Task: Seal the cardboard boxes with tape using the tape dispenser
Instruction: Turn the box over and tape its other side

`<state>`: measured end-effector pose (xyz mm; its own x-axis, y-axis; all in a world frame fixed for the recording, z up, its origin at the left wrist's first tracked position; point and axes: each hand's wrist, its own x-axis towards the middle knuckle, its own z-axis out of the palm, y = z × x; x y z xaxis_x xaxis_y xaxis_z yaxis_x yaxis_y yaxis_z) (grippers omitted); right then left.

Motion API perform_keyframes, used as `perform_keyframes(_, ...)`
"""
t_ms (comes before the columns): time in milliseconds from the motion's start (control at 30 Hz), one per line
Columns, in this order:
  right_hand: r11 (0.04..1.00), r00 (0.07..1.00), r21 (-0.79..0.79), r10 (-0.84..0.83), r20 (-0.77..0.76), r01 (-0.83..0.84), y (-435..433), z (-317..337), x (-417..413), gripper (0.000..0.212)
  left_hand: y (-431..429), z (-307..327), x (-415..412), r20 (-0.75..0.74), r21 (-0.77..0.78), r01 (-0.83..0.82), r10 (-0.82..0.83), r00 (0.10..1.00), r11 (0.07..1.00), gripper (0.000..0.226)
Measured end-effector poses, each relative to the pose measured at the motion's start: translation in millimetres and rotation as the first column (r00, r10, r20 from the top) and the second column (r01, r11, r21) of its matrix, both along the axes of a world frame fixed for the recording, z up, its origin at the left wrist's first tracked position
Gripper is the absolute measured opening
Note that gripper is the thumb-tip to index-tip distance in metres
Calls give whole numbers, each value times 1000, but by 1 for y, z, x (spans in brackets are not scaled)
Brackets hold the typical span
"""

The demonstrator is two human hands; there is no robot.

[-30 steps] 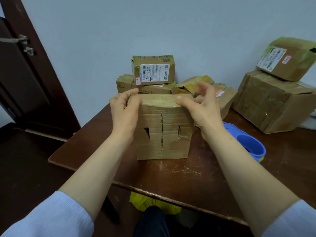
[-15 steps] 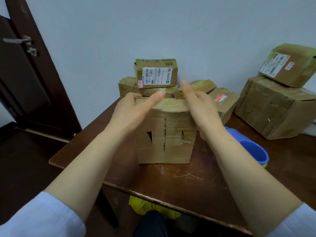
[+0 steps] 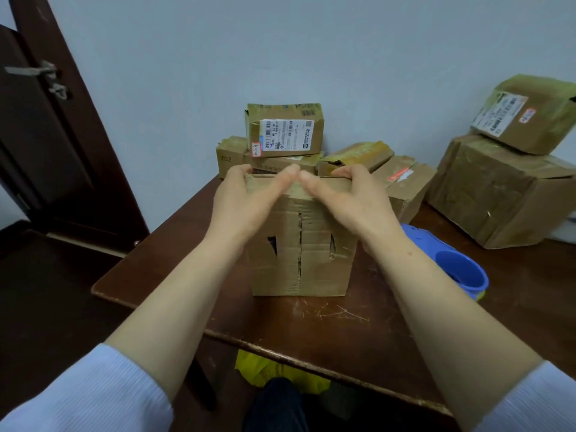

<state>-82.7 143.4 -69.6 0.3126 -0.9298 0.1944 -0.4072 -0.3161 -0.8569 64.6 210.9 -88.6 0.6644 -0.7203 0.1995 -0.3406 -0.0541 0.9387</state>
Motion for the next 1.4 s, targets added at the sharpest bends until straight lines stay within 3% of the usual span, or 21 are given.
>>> perform_keyframes(67,1000,1000,6,-12,-12,12,2,0,3,70,0,-2,-1,-25,2,1,-1,1000,1000,93)
perform_keyframes(100,1000,1000,1,-14,4,14,0,0,2,64,-1,-3,-1,-28,-14,-7,6,1000,1000,90)
perform_keyframes(200,1000,997,-15,3,81,-2,-6,-1,-5,39,-1,-2,0,-38,-63,-58,55,998,996,55)
perform_keyframes(300,999,975,23,30,221,-36,-10,-9,-11,27,0,-1,-2,-183,-145,-18,-9,983,989,20)
perform_keyframes(400,988,941,110,64,332,-106,-8,-21,-9,28,3,-2,-3,-309,-179,48,-102,945,983,22)
perform_keyframes(500,976,877,160,53,477,-146,-10,-26,-4,27,1,-2,0,-381,-219,11,-95,920,976,28)
perform_keyframes(567,965,840,202,33,542,-168,-13,-23,-1,32,0,1,3,-498,-259,39,-168,851,965,28)
perform_keyframes(667,946,836,263,13,548,-187,-20,-21,0,31,2,4,9,-642,-348,112,-324,695,931,23)
perform_keyframes(867,937,881,321,-35,472,-135,-23,-16,2,41,-5,12,14,-576,-231,93,-213,789,969,20)
perform_keyframes(933,906,845,351,15,534,-238,-20,-14,-2,43,-6,13,13,-595,-215,77,-193,780,974,15)
perform_keyframes(1000,931,857,277,66,512,-237,-18,-21,-6,50,-4,7,8,-599,-273,112,-260,757,956,26)
perform_keyframes(1100,999,925,-29,27,380,-17,-10,-32,-2,42,-6,-10,-1,-347,-286,105,-205,915,952,24)
perform_keyframes(1167,997,919,-53,-32,393,57,-9,-31,5,45,-9,-12,-4,-215,-276,19,-81,973,961,24)
perform_keyframes(1267,1000,941,-8,12,338,-10,-18,-22,6,47,-11,-8,0,-21,-227,49,-55,998,973,35)
perform_keyframes(1400,957,975,-276,138,176,-86,-28,-28,-11,39,-1,-13,17,453,-193,220,-112,885,956,49)
